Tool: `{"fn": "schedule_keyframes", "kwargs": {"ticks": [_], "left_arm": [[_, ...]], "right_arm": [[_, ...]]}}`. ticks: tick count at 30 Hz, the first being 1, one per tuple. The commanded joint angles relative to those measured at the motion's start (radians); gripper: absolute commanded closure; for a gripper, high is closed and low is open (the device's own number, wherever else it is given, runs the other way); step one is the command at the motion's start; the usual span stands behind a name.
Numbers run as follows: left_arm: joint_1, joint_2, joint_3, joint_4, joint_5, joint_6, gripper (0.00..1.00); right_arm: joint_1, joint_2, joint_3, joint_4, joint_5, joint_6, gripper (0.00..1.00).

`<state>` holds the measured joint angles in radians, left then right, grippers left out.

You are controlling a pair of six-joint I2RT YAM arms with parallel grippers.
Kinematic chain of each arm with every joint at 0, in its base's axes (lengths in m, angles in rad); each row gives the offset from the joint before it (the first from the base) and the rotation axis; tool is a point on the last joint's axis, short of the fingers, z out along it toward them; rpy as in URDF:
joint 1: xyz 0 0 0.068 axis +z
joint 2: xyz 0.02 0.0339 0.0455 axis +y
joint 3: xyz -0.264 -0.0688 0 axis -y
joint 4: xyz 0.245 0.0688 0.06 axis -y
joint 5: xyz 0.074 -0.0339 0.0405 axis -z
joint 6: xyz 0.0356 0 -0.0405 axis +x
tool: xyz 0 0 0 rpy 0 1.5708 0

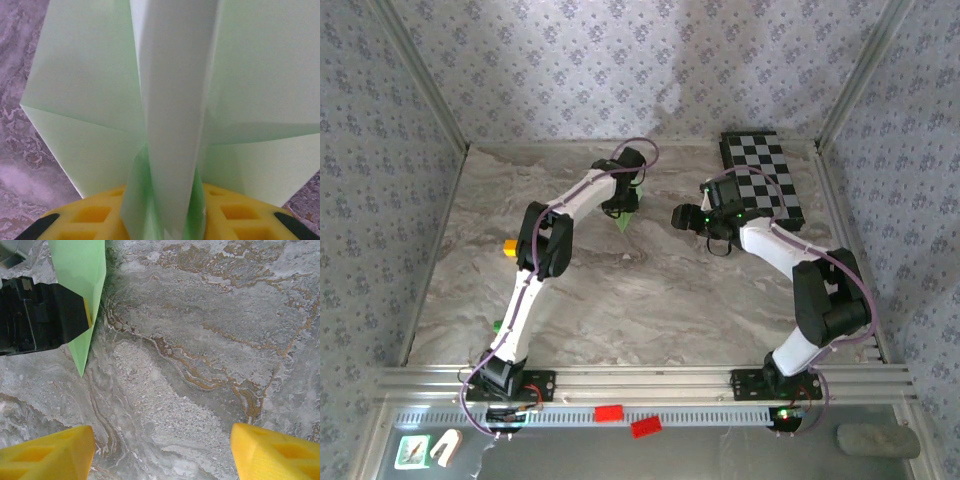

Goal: Fold a paper plane with a square sheet of paper (pick it up from the middle)
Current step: Move the paper plane to the top-center of the table.

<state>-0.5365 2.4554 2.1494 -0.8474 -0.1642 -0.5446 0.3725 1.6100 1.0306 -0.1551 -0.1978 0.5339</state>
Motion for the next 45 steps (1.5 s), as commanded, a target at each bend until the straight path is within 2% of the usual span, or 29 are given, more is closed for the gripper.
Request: {"fn": "schedule_keyframes", "kwargs": {"ticks": [1,15,19,22,25,30,31,35,39,42,45], "left_arm": [[-0.001,-0.049,0.026,-0.043,0.008,-0.018,0.61],[-0.008,-0.179,0.021,-0.048,-0.001,-0.028,0.47],[-0.008,-0.266,-0.014,-0.032,-0.028,-0.026,0.44],[-0.006,-0.378,-0.102,0.024,-0.075,-0.016,0.38],[-0.002,-0.525,-0.264,0.131,-0.136,0.009,0.26],[0.019,-0.805,-0.622,0.439,-0.201,0.166,0.04],[0.025,-0.848,-0.68,0.48,-0.22,0.183,0.0],[0.087,-1.019,-0.927,0.666,-0.244,0.244,0.0],[0.186,-1.137,-1.181,0.863,-0.278,0.243,0.0],[0.254,-1.187,-1.322,0.974,-0.286,0.241,0.0],[0.298,-1.203,-1.444,1.094,-0.335,0.31,0.0]], "right_arm": [[-0.008,0.009,0.006,-0.027,-0.005,0.011,0.27],[-0.009,-0.012,0.029,-0.059,0.028,-0.005,0.25],[-0.015,-0.044,0.062,-0.103,0.068,-0.041,0.24],[-0.028,-0.086,0.09,-0.135,0.119,-0.086,0.23],[-0.041,-0.135,0.114,-0.158,0.193,-0.143,0.19],[-0.059,-0.234,0.094,-0.136,0.317,-0.201,0.0],[-0.063,-0.254,0.086,-0.129,0.336,-0.213,0.0],[-0.076,-0.323,0.022,-0.085,0.464,-0.263,0.0],[-0.085,-0.392,-0.14,0.083,0.628,-0.332,0.0],[-0.111,-0.434,-0.285,0.238,0.684,-0.373,0.0],[-0.152,-0.458,-0.393,0.336,0.713,-0.382,0.0]]}}
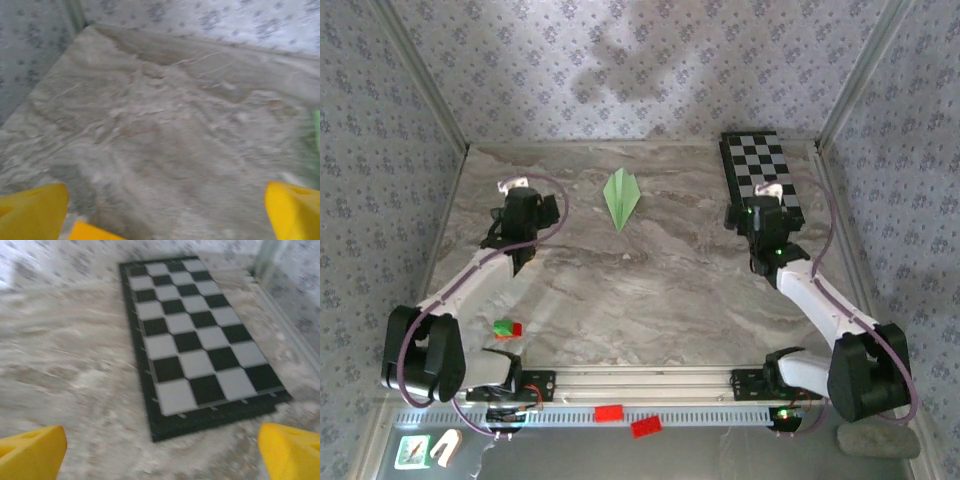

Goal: Fold a paper plane with a square sheet of paper (pick it up from the middle)
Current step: Move the paper plane to the top-center of the table, then reset both arms

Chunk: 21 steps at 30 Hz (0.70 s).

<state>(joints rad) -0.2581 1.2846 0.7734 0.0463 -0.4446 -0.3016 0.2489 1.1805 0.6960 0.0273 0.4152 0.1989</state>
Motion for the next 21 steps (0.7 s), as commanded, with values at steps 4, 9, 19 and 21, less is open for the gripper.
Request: {"fn": "schedule_keyframes", "kwargs": {"ticks": [4,9,19,21], "left_arm": [[0.081,-0.03,-0.186,0.301,-0.06,0.118,0.0],[0.134,-0.033,-0.305,0.43,0.044,0.199,0.0],[0.233,-0.028,-0.519,0.78,0.342,0.257,0.0],[0.235,-0.024,-0.525,0.8,0.364,0.273,0.0]], "right_arm": [[-0.108,-0.005,-0.149,0.235,0.072,-0.03,0.0],[-0.15,0.073,-0.264,0.457,-0.011,-0.112,0.0],[-0.187,0.174,-0.345,0.715,-0.233,-0.272,0.0],[-0.205,0.199,-0.362,0.778,-0.267,-0.271,0.0]]}}
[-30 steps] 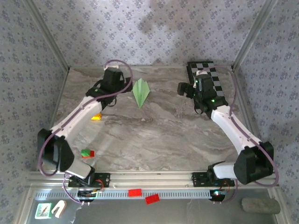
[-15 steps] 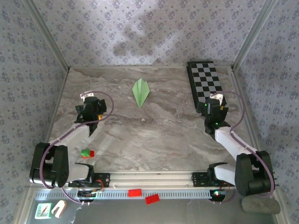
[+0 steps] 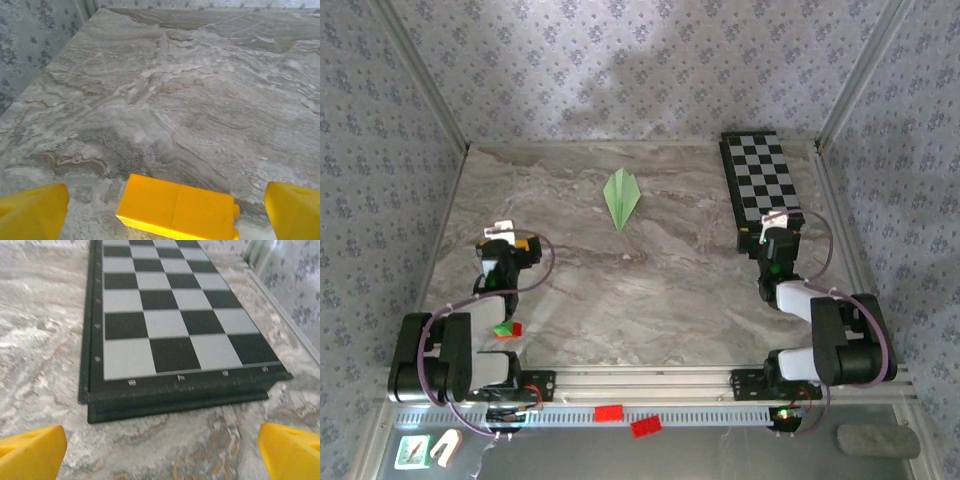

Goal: Fold a paper plane with a square sheet of paper (pick it up from the middle)
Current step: Reset both arms

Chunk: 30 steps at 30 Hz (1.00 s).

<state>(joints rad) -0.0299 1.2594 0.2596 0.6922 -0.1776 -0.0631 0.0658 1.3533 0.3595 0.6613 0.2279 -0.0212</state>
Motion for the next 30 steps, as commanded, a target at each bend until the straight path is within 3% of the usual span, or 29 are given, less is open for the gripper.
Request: {"fn": "schedule_keyframes", "kwargs": {"ticks": [1,7,11,17,24,30], "left_arm": [[0.008,0.01,-0.011,0.167,0.101,0.042,0.0],[0.038,0.178,0.027,0.269,0.145,0.046,0.0],[0.051,0.266,0.076,0.263,0.141,0.029,0.0],[0.073,0.27,0.127,0.164,0.109,-0.013,0.0],[0.053,0.272,0.139,0.146,0.08,0.006,0.0],[0.045,0.275,0.157,0.112,0.122,0.034,0.0]], "right_arm": [[-0.032,0.041,-0.032,0.169,-0.1,-0.049,0.0],[-0.062,0.154,-0.051,0.297,-0.151,-0.032,0.0],[-0.074,0.164,-0.042,0.282,-0.157,-0.019,0.0],[-0.083,0.169,0.03,0.158,-0.131,0.002,0.0],[-0.085,0.171,0.029,0.161,-0.136,0.003,0.0],[-0.085,0.172,0.03,0.161,-0.134,0.003,0.0]]}}
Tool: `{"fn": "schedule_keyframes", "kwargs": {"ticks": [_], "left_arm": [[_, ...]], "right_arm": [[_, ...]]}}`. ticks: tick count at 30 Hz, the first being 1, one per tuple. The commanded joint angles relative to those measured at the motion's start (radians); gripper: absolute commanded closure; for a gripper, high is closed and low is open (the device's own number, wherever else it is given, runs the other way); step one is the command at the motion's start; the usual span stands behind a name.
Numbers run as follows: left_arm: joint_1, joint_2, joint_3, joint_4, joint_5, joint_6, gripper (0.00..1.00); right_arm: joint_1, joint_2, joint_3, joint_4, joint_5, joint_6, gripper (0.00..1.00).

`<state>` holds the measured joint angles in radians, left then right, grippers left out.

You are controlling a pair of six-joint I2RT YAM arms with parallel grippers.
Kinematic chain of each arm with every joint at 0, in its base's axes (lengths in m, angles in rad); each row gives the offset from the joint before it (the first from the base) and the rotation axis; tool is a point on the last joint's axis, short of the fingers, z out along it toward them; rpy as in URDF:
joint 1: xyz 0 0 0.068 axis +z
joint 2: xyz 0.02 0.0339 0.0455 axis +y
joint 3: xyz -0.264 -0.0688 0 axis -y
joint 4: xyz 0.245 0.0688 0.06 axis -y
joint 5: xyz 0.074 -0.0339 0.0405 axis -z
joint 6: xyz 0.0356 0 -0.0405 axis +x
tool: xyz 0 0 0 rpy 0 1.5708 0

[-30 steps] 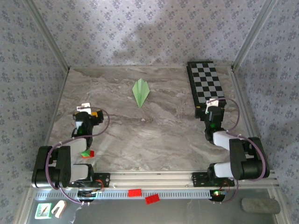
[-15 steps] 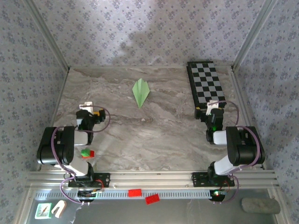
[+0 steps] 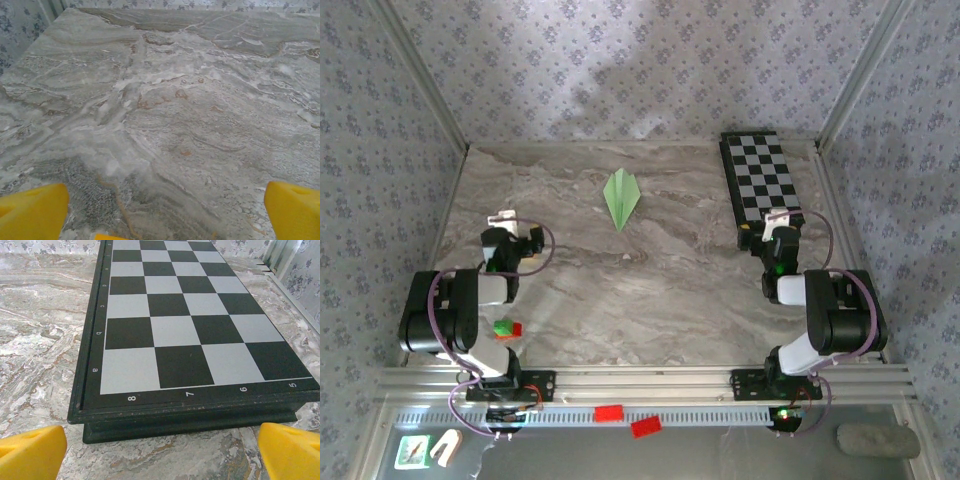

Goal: Fold a paper plane with a square sheet of paper (pick it up from the middle)
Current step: Reset both arms

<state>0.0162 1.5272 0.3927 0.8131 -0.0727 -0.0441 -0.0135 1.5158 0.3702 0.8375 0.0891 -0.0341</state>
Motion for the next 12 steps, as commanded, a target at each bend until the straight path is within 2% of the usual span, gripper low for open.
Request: {"fn": "schedule_keyframes", "kwargs": {"ticks": [1,12], "left_arm": [[-0.002,0.008,0.026,-0.013,0.019,0.016,0.0],[-0.002,0.009,0.029,-0.014,0.019,0.016,0.0]], "right_arm": [[-0.006,0.009,0.018,-0.015,0.003,0.015,0.0],[-0.005,0.008,0.017,-0.013,0.004,0.014,0.0]]}}
